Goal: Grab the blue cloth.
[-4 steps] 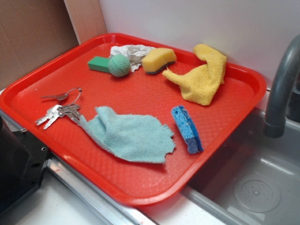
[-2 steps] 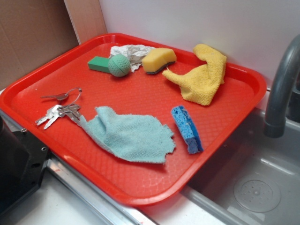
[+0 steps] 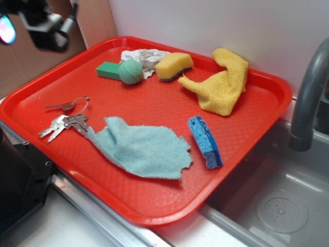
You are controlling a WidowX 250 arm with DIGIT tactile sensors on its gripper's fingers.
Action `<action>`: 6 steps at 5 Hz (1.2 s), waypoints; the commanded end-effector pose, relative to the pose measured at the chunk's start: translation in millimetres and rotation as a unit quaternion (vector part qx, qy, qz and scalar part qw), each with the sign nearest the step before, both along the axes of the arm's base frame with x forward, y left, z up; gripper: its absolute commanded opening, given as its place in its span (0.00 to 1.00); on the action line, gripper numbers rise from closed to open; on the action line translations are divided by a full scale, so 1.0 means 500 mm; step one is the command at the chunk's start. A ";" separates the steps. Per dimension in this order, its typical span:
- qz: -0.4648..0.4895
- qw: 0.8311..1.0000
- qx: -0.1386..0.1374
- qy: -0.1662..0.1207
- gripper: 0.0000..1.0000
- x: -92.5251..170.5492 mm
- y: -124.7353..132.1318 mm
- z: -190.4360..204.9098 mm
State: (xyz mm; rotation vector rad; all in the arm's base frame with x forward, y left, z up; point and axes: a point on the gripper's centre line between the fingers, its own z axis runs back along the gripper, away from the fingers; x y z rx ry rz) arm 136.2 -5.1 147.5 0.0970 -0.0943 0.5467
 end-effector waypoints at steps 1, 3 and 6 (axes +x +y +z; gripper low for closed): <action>0.235 0.972 -0.019 0.000 1.00 0.073 -0.051 -0.101; 0.197 0.980 -0.035 -0.003 1.00 0.111 -0.060 -0.207; 0.184 0.982 -0.047 0.018 0.00 0.094 -0.077 -0.252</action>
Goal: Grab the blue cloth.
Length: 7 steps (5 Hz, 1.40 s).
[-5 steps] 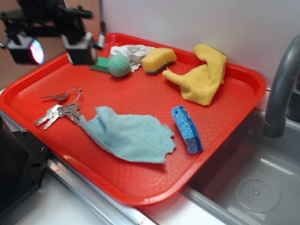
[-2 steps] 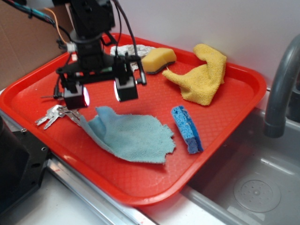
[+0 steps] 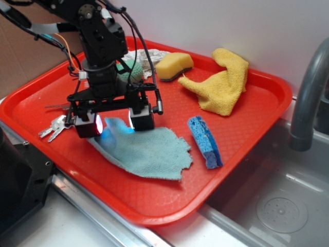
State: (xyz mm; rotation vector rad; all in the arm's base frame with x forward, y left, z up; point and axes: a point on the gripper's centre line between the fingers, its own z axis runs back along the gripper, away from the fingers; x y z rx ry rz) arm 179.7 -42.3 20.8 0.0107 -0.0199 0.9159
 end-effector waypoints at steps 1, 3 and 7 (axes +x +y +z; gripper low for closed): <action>0.005 1.000 0.000 0.007 0.00 0.008 -0.002 0.002; -0.041 0.999 -0.013 -0.014 0.00 0.000 -0.020 -0.008; -0.460 0.887 0.013 -0.051 0.00 0.045 0.061 0.384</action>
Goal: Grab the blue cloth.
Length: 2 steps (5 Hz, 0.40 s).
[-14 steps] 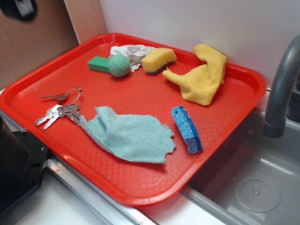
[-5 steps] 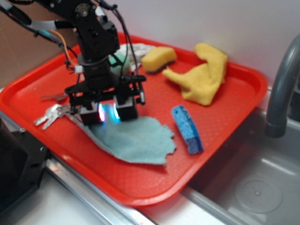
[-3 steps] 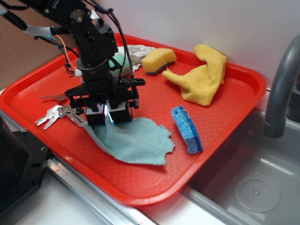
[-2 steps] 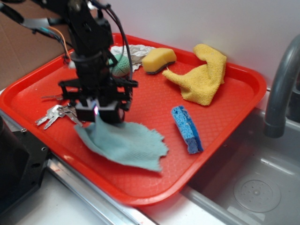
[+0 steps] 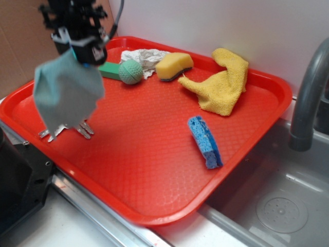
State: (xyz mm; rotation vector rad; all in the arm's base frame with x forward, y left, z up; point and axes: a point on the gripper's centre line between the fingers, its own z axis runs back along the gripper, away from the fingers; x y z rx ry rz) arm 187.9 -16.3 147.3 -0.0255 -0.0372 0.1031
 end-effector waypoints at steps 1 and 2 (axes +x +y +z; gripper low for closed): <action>-0.055 0.996 0.003 -0.073 0.00 0.044 0.021 0.182; -0.029 0.995 0.002 -0.091 0.00 0.047 0.034 0.203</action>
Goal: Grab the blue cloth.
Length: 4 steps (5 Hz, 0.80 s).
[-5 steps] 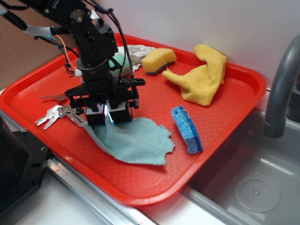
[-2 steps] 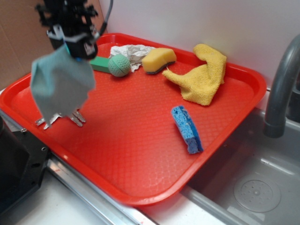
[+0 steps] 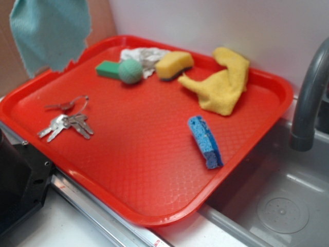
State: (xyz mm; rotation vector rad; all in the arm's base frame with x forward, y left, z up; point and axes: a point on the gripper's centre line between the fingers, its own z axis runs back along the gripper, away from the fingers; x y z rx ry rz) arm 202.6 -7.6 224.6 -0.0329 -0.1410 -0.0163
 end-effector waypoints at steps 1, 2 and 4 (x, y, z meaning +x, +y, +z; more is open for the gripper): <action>0.034 0.999 0.009 -0.030 0.00 0.017 0.013 0.035; 0.035 0.999 0.011 -0.019 0.00 -0.008 0.008 0.025; 0.046 0.999 0.008 -0.003 0.00 -0.009 0.009 0.010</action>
